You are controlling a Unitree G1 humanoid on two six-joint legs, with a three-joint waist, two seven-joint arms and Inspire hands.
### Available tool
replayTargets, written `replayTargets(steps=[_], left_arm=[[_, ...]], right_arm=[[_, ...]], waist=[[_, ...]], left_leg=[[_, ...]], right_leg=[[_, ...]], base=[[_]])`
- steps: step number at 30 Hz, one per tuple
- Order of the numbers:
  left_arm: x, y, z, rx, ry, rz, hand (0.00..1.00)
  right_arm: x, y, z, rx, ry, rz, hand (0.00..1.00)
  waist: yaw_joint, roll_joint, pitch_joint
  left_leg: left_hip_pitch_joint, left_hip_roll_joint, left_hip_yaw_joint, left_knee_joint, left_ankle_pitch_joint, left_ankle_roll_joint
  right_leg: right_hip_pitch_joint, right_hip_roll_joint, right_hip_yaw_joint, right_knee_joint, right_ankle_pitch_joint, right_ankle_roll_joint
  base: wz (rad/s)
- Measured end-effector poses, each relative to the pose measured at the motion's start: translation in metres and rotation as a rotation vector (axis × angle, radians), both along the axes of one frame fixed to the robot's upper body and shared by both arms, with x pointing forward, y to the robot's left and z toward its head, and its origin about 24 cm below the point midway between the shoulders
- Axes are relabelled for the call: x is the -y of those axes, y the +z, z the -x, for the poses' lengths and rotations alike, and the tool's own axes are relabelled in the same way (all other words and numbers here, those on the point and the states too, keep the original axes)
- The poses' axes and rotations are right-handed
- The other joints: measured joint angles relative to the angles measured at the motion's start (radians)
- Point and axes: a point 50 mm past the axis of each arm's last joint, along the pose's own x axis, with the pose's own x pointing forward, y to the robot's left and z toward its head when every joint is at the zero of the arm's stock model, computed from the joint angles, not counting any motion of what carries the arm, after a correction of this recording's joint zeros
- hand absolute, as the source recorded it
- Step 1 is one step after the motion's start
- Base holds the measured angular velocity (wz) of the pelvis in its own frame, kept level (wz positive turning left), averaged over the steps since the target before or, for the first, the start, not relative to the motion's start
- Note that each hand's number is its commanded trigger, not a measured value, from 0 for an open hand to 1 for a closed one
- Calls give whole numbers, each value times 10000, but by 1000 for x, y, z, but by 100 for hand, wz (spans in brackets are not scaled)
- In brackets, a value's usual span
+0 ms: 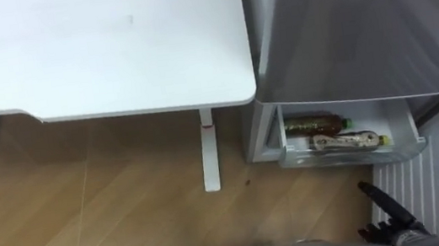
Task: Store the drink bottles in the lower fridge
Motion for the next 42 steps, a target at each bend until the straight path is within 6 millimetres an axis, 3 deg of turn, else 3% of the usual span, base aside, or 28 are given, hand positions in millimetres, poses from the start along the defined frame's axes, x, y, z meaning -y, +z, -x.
replayTargets(steps=[3,4,6,9,13,18,22,26,29,35,42], left_arm=[[5,1,-32,528,-560,66,0],[7,3,-49,821,-825,77,0],[13,7,-72,1357,-1213,100,0],[16,15,-103,2228,-1257,179,0],[15,17,-109,2561,-654,222,0],[4,18,-103,2491,-174,-161,0],[-10,19,-92,2109,-308,-811,0],[-7,18,-90,1903,-785,-806,0],[-8,17,-90,1862,-911,-700,0],[-17,21,-91,1899,-1132,-855,0],[-12,23,-93,2366,-1368,-820,0]], right_arm=[[-6,7,-36,978,-455,-305,0],[-9,11,-53,1386,-533,-438,0],[-12,16,-71,1755,-596,-548,0],[-14,25,-95,2356,-857,-719,0],[-9,38,-118,3038,-1094,-663,0],[12,51,-128,3571,-1612,-303,0],[38,76,-151,4357,-1725,335,0],[68,104,-167,5136,-1865,1174,0],[80,122,-178,5751,-1883,1543,0],[83,138,-192,6199,-1937,1609,0],[87,154,-203,6087,-2205,1830,0]], waist=[[186,82,141],[188,112,236],[274,180,276],[567,130,286],[750,91,284],[1078,86,284],[1257,62,296],[1444,51,301],[1620,17,310],[1579,-336,327],[1481,-348,320]], left_leg=[[-1168,-37,-91,937,-45,81],[-1737,-55,-124,1430,-67,115],[-2604,-94,-251,2064,-191,192],[-4069,-136,-303,3256,-493,243],[-5688,-212,-290,4448,-616,270],[-7160,-190,-299,5517,-671,300],[-8629,-130,-320,6838,-933,341],[-9779,-266,-393,8200,-1327,463],[-10298,-276,-426,8910,-1558,523],[-11154,-306,-470,9627,-1663,539],[-11700,-520,-306,10281,-1844,811]], right_leg=[[-1232,-225,-70,1134,-199,-40],[-1767,-324,-96,1619,-305,-66],[-2629,-472,-189,2365,-498,-102],[-4224,-659,33,3816,-958,-127],[-5927,-959,125,5237,-1283,-186],[-7408,-1003,305,6329,-1383,-304],[-8854,-1032,546,7627,-1658,-380],[-9968,-1316,649,9087,-2172,-401],[-10457,-1303,752,9767,-2383,-401],[-11286,-1455,850,10520,-2601,-393],[-11901,-1582,1180,11244,-2777,-187]], base=[[9],[10],[19],[3],[5],[4],[2],[16],[5],[7],[1]])
